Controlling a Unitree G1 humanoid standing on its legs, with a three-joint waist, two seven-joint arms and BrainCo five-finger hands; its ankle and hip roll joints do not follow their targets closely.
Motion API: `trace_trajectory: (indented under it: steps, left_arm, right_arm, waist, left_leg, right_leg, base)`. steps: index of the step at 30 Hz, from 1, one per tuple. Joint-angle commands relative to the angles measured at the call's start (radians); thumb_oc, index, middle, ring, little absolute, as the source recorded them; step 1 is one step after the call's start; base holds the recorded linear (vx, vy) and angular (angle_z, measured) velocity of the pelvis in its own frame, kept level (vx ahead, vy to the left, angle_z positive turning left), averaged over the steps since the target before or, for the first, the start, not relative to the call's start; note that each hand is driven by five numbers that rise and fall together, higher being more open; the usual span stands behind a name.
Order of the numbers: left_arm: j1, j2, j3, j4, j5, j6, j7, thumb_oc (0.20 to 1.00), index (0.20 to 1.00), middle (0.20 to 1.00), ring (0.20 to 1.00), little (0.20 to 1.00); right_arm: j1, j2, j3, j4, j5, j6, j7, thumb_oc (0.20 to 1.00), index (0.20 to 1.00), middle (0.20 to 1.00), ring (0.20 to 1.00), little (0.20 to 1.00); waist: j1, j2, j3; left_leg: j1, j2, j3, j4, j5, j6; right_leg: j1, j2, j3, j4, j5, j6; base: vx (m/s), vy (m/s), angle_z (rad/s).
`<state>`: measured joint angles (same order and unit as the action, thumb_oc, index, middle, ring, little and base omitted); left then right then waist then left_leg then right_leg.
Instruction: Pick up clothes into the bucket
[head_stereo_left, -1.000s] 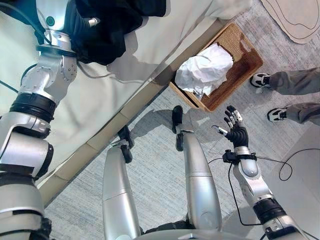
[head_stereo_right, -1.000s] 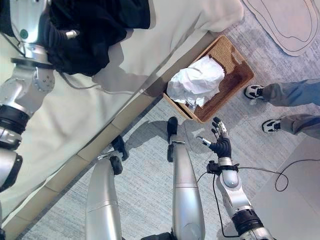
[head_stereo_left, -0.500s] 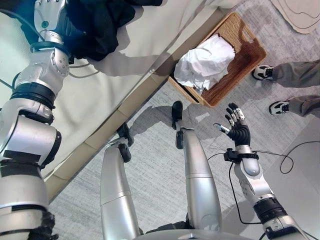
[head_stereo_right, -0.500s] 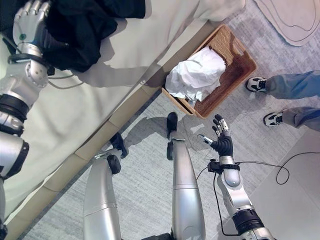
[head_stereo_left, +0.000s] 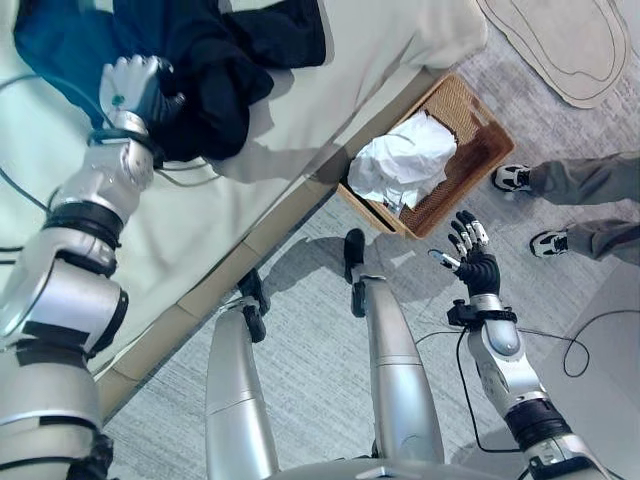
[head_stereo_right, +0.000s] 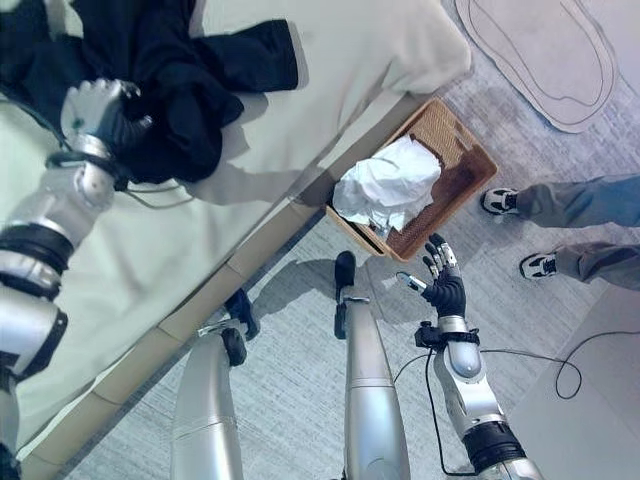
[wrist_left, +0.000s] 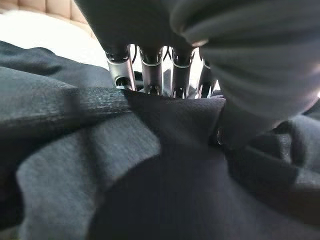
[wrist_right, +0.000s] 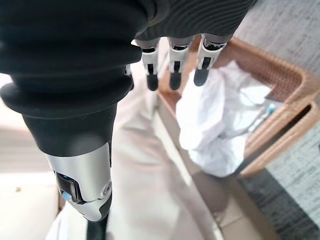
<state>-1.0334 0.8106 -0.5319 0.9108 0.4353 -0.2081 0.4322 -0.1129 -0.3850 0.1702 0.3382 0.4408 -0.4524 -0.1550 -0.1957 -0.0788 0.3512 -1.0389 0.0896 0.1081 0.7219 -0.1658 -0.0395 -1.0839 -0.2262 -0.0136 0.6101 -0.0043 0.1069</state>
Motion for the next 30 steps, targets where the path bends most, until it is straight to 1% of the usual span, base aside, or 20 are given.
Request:
trace_trajectory:
  steps: [1,3,5,6,7,8,10,11,12,14,15,18,19,20,23,25,27,28,29,30]
  left_arm:
    - [0.199,-0.024,0.173,-0.257,-0.081,-0.104,-0.015,0.2,0.2,0.2,0.2,0.2]
    - [0.252,-0.046,0.205,-0.308,-0.089,-0.117,-0.022,0.2,0.2,0.2,0.2,0.2]
    - [0.375,-0.092,0.243,-0.453,-0.095,-0.157,-0.053,0.2,0.2,0.2,0.2,0.2]
    - [0.379,-0.092,0.246,-0.456,-0.095,-0.156,-0.054,0.2,0.2,0.2,0.2,0.2]
    - [0.438,-0.118,0.253,-0.525,-0.103,-0.179,-0.071,0.2,0.2,0.2,0.2,0.2]
    - [0.44,-0.118,0.256,-0.527,-0.103,-0.178,-0.072,0.2,0.2,0.2,0.2,0.2]
    - [0.521,-0.145,0.282,-0.647,-0.14,-0.215,-0.105,0.2,0.2,0.2,0.2,0.2]
    - [0.525,-0.144,0.286,-0.652,-0.141,-0.213,-0.108,0.2,0.2,0.2,0.2,0.2]
    - [0.554,-0.156,0.293,-0.691,-0.172,-0.229,-0.12,0.2,0.2,0.2,0.2,0.2]
    - [0.61,-0.171,0.307,-0.773,-0.214,-0.258,-0.15,0.2,0.2,0.2,0.2,0.2]
    - [0.611,-0.17,0.31,-0.776,-0.215,-0.257,-0.152,0.2,0.2,0.2,0.2,0.2]
    - [0.642,-0.148,0.313,-0.858,-0.254,-0.279,-0.207,0.2,0.2,0.2,0.2,0.2]
    - [0.643,-0.132,0.3,-0.899,-0.29,-0.288,-0.237,0.2,0.2,0.2,0.2,0.2]
    - [0.645,-0.131,0.302,-0.902,-0.293,-0.287,-0.239,0.2,0.2,0.2,0.2,0.2]
    - [0.648,-0.071,0.274,-0.962,-0.413,-0.324,-0.325,0.2,0.2,0.2,0.2,0.2]
    - [0.653,-0.046,0.268,-0.978,-0.441,-0.33,-0.35,0.2,0.2,0.2,0.2,0.2]
    - [0.648,0.012,0.243,-1.025,-0.513,-0.349,-0.419,0.2,0.2,0.2,0.2,0.2]
    - [0.656,0.059,0.233,-1.054,-0.567,-0.358,-0.463,0.2,0.2,0.2,0.2,0.2]
    - [0.658,0.059,0.236,-1.055,-0.57,-0.358,-0.467,0.2,0.2,0.2,0.2,0.2]
    - [0.652,0.097,0.215,-1.07,-0.604,-0.362,-0.505,0.2,0.2,0.2,0.2,0.2]
  right_arm:
    - [-0.018,-0.042,-0.083,-0.048,-0.06,-0.036,-0.059,1.0,1.0,1.0,1.0,1.0]
    - [-0.035,-0.046,-0.09,-0.043,-0.078,-0.033,-0.073,1.0,1.0,1.0,1.0,1.0]
    - [-0.1,-0.066,-0.108,-0.029,-0.154,-0.018,-0.121,1.0,1.0,1.0,1.0,1.0]
    - [-0.1,-0.067,-0.106,-0.029,-0.155,-0.018,-0.121,1.0,1.0,1.0,1.0,1.0]
    - [-0.142,-0.083,-0.102,-0.032,-0.219,-0.003,-0.147,1.0,1.0,1.0,1.0,1.0]
    - [-0.143,-0.083,-0.1,-0.032,-0.22,-0.003,-0.148,1.0,1.0,1.0,1.0,1.0]
    - [-0.181,-0.108,-0.082,-0.043,-0.32,0.023,-0.164,1.0,1.0,1.0,1.0,1.0]
    - [-0.181,-0.108,-0.08,-0.043,-0.321,0.023,-0.165,1.0,1.0,1.0,1.0,1.0]
    - [-0.195,-0.112,-0.067,-0.033,-0.346,0.031,-0.165,1.0,1.0,1.0,1.0,1.0]
    - [-0.219,-0.118,-0.019,-0.02,-0.416,0.057,-0.15,1.0,1.0,1.0,1.0,1.0]
    - [-0.221,-0.118,-0.018,-0.02,-0.417,0.057,-0.151,1.0,1.0,1.0,1.0,1.0]
    - [-0.267,-0.154,0.06,-0.01,-0.522,0.083,-0.123,1.0,1.0,1.0,1.0,1.0]
    - [-0.295,-0.163,0.107,-0.026,-0.516,0.08,-0.092,1.0,1.0,1.0,1.0,1.0]
    - [-0.295,-0.162,0.108,-0.026,-0.515,0.081,-0.091,1.0,1.0,1.0,1.0,1.0]
    - [-0.319,-0.181,0.168,-0.102,-0.483,0.065,-0.014,1.0,1.0,1.0,1.0,1.0]
    - [-0.321,-0.187,0.18,-0.114,-0.483,0.061,-0.003,1.0,1.0,1.0,1.0,1.0]
    - [-0.354,-0.229,0.253,-0.148,-0.496,0.048,0.058,1.0,1.0,1.0,1.0,1.0]
    - [-0.371,-0.27,0.299,-0.191,-0.481,0.04,0.113,1.0,1.0,1.0,1.0,1.0]
    - [-0.371,-0.271,0.3,-0.192,-0.479,0.041,0.115,1.0,1.0,1.0,1.0,1.0]
    - [-0.382,-0.289,0.337,-0.21,-0.438,0.039,0.162,1.0,1.0,1.0,1.0,1.0]
  waist:
    - [0.014,0.038,-0.001]
    - [0.02,0.039,0.002]
    - [0.05,0.045,-0.004]
    - [0.049,0.045,0.0]
    - [0.069,0.047,-0.005]
    - [0.068,0.047,0.0]
    - [0.094,0.048,-0.008]
    - [0.092,0.048,-0.003]
    - [0.1,0.046,-0.01]
    - [0.123,0.048,-0.019]
    - [0.12,0.047,-0.018]
    - [0.14,0.049,-0.041]
    - [0.15,0.05,-0.063]
    - [0.148,0.049,-0.061]
    - [0.158,0.052,-0.092]
    - [0.157,0.051,-0.105]
    - [0.161,0.052,-0.136]
    - [0.167,0.051,-0.158]
    - [0.166,0.052,-0.156]
    - [0.169,0.052,-0.176]
  left_leg:
    - [0.076,0.005,-0.067,-0.125,0.09,-0.033]
    - [0.114,0.0,-0.069,-0.149,0.094,-0.034]
    - [0.215,-0.013,-0.071,-0.218,0.104,-0.036]
    - [0.221,-0.013,-0.072,-0.221,0.105,-0.036]
    - [0.287,-0.019,-0.079,-0.266,0.113,-0.037]
    - [0.295,-0.02,-0.079,-0.27,0.115,-0.037]
    - [0.385,-0.028,-0.087,-0.332,0.128,-0.038]
    - [0.393,-0.029,-0.088,-0.336,0.129,-0.038]
    - [0.424,-0.035,-0.096,-0.367,0.145,-0.038]
    - [0.509,-0.03,-0.102,-0.417,0.15,-0.041]
    - [0.511,-0.033,-0.102,-0.424,0.158,-0.04]
    - [0.602,-0.024,-0.105,-0.495,0.175,-0.046]
    - [0.647,-0.021,-0.105,-0.53,0.188,-0.052]
    - [0.653,-0.022,-0.106,-0.537,0.191,-0.052]
    - [0.743,-0.012,-0.106,-0.612,0.209,-0.062]
    - [0.761,-0.012,-0.106,-0.634,0.221,-0.063]
    - [0.825,-0.008,-0.106,-0.692,0.236,-0.067]
    - [0.853,-0.005,-0.103,-0.715,0.243,-0.071]
    - [0.857,-0.004,-0.103,-0.718,0.245,-0.071]
    - [0.885,-0.001,-0.1,-0.734,0.245,-0.073]
  right_leg:
    - [0.141,-0.064,0.007,-0.194,0.11,0.105]
    - [0.18,-0.069,-0.001,-0.211,0.112,0.105]
    - [0.281,-0.08,-0.021,-0.256,0.117,0.109]
    - [0.287,-0.08,-0.022,-0.259,0.117,0.109]
    - [0.354,-0.087,-0.038,-0.288,0.12,0.11]
    - [0.362,-0.087,-0.039,-0.292,0.121,0.11]
    - [0.467,-0.092,-0.067,-0.345,0.125,0.112]
    - [0.475,-0.092,-0.069,-0.348,0.126,0.112]
    - [0.512,-0.096,-0.08,-0.375,0.134,0.112]
    - [0.607,-0.095,-0.103,-0.416,0.132,0.115]
    - [0.609,-0.097,-0.104,-0.422,0.139,0.115]
    - [0.7,-0.09,-0.13,-0.471,0.142,0.118]
    - [0.746,-0.086,-0.143,-0.496,0.142,0.12]
    - [0.752,-0.086,-0.145,-0.501,0.144,0.12]
    - [0.829,-0.073,-0.163,-0.536,0.142,0.124]
    - [0.843,-0.072,-0.171,-0.548,0.147,0.124]
    - [0.895,-0.059,-0.183,-0.577,0.148,0.122]
    - [0.918,-0.054,-0.191,-0.59,0.147,0.122]
    - [0.921,-0.053,-0.191,-0.591,0.147,0.122]
    - [0.945,-0.049,-0.199,-0.599,0.144,0.122]
  base:
    - [0.03,0.023,0.24]
    - [0.03,0.002,0.19]
    - [0.07,-0.007,0.12]
    - [0.09,-0.009,0.14]
    - [0.05,-0.012,0.14]
    - [0.08,-0.021,0.17]
    - [0.08,-0.042,0.17]
    - [0.08,-0.047,0.2]
    - [0.07,-0.03,0.2]
    - [0.12,-0.047,0.16]
    - [0.12,-0.045,0.09]
    - [0.12,-0.038,0.08]
    - [0.13,-0.04,0.08]
    - [0.13,-0.044,0.04]
    - [0.13,-0.035,0.03]
    - [0.12,-0.017,0.04]
    - [0.17,-0.036,0.03]
    - [0.11,-0.033,0.06]
    - [0.16,-0.047,0.07]
    - [0.08,-0.026,0.06]
